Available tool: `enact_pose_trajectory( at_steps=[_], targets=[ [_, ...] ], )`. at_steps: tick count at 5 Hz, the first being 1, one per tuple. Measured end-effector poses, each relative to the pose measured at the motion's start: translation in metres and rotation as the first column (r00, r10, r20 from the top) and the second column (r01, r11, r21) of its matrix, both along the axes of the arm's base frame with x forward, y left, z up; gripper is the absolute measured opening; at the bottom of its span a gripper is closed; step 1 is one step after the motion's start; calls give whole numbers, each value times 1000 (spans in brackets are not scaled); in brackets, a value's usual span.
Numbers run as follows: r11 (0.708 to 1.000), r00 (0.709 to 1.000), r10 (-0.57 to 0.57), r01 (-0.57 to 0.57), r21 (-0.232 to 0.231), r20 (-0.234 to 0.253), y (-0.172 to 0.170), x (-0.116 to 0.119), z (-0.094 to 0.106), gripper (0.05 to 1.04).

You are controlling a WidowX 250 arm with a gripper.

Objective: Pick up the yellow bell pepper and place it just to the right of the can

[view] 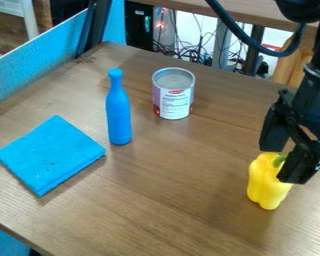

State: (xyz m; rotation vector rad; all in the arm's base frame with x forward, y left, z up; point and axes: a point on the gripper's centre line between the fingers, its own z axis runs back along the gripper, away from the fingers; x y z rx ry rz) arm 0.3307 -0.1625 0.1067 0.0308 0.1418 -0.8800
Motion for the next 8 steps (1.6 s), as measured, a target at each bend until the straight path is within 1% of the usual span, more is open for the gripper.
enact_pose_trajectory(
  at_steps=[1, 2, 3, 4, 5, 6, 7, 8],
  targets=[
    [1000, 1000, -2, 2, -8, 13, -2, 0, -2, 727],
    [1000, 1000, -6, 7, -13, 21, -2, 0, -1, 556],
    [1000, 999, -19, 19, -11, 29, -4, 0, 0, 353],
    [999, 999, -30, 31, -10, 35, -3, 1, 2, 204],
    [999, 999, -32, 32, -2, 36, -2, 1, 2, 120],
    [999, 999, -35, 34, 4, 34, -2, 1, 4, 107],
    [999, 997, -39, 39, -11, 62, -4, 8, 17, 107],
    [999, 994, -37, 40, -29, 102, -4, 20, 36, 107]
  ],
)
